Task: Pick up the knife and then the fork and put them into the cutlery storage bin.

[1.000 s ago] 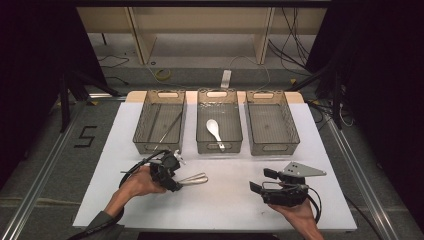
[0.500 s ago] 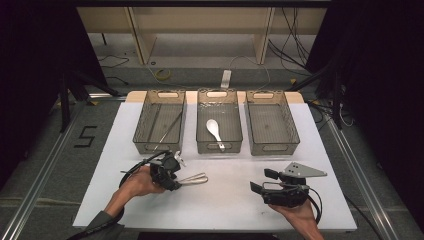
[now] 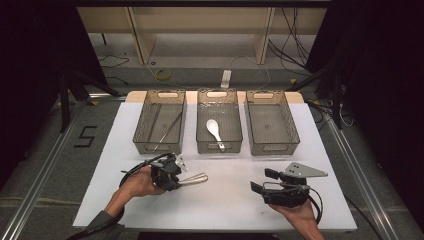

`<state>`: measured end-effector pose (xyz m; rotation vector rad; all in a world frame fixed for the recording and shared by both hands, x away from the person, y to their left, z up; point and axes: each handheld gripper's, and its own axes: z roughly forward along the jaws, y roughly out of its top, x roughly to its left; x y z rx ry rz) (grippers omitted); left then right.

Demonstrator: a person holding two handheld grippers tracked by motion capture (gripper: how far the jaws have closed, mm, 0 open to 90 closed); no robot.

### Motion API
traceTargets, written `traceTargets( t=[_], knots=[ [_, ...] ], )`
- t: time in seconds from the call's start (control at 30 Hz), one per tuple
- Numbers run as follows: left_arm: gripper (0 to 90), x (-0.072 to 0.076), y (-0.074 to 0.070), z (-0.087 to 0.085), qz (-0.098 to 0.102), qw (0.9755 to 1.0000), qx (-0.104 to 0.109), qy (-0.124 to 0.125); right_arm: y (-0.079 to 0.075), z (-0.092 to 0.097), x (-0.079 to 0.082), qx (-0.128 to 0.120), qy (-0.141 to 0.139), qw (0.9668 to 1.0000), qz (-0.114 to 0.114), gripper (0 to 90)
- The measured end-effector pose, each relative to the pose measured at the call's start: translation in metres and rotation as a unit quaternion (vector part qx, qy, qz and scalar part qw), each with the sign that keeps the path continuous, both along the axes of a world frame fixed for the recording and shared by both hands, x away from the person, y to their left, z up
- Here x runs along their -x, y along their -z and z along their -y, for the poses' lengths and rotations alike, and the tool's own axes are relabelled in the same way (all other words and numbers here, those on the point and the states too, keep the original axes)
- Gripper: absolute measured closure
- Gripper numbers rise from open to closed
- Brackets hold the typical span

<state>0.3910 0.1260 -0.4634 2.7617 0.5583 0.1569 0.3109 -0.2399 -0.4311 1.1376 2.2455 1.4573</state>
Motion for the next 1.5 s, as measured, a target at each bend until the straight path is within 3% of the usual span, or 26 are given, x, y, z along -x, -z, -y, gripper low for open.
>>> traceTargets(
  t=[0.43, 0.6, 0.87, 1.07, 1.27, 1.5],
  knots=[
    [79.1, 0.003, 0.000, 0.001, 0.015, 0.9994, -0.004, 0.031, -0.001, 0.001, 0.001, -0.002, 0.003, 1.0000, 0.000, 27.1],
    [79.3, 0.003, -0.002, 0.001, 0.017, 0.9993, 0.000, 0.032, -0.002, 0.002, 0.001, -0.004, 0.003, 1.0000, 0.001, 27.1],
    [79.4, 0.001, -0.010, -0.003, 0.016, 0.9996, 0.018, 0.012, -0.002, 0.002, 0.001, -0.006, 0.004, 1.0000, 0.003, 27.1],
    [79.5, 0.000, -0.018, -0.005, -0.007, 0.9989, 0.044, -0.015, -0.003, 0.002, 0.001, -0.007, 0.002, 1.0000, 0.005, 27.3],
    [79.5, 0.000, -0.026, -0.006, -0.028, 0.9960, 0.073, -0.043, -0.003, -0.002, 0.001, -0.008, -0.004, 0.9999, 0.005, 27.3],
    [79.4, 0.007, -0.029, 0.002, -0.057, 0.9941, 0.085, -0.036, -0.004, -0.016, 0.003, 0.001, -0.030, 0.9995, 0.009, 27.3]
  ],
)
